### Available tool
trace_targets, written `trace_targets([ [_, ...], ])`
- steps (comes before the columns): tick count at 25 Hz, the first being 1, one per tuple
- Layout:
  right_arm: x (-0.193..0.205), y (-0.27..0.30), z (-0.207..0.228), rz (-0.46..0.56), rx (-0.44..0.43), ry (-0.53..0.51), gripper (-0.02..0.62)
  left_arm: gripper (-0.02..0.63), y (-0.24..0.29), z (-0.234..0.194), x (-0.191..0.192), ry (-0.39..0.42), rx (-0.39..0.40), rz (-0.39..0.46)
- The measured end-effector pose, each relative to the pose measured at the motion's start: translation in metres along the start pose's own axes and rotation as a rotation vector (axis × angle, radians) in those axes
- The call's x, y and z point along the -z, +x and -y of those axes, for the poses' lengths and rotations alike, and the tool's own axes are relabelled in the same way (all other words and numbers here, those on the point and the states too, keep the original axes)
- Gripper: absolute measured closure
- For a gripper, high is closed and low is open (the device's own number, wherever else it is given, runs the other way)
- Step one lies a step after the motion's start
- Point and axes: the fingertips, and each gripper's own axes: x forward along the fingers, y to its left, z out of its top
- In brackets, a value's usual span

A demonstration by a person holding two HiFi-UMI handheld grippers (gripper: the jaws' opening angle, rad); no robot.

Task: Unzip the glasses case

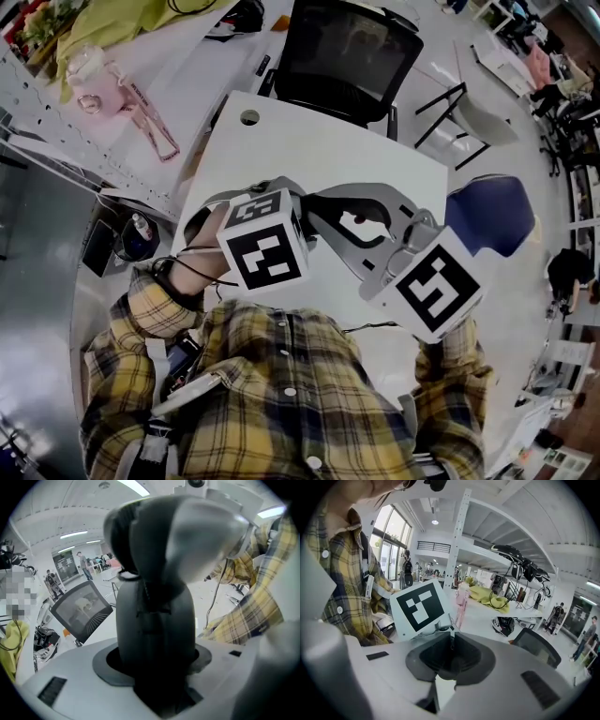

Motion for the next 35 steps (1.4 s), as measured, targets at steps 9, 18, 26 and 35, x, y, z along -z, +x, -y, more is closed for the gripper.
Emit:
trace_targets([
  [9,0.001,-0.017,0.007,0.064,0.068,0.107,0.592,0.357,0.001,-0.003,0.004,-0.001,-0.019,-0.011],
  [18,0.015,-0.016,0.010,0.030,0.096,0.195,0.591,0.357,-0.004,-0.012,0.009,0.046,-0.116,-0.053],
  [26,0.009,-0.008,0.012,0.068,0.062,0.266,0.486,0.357,-0.004,-0.015,0.013,0.067,-0.158,-0.085],
  [35,0.014,-0.002,0.009,0.053,-0.002,0.330,0.482,0.357,-0.004,-0.009,0.009,0.083,-0.151,-0.080],
])
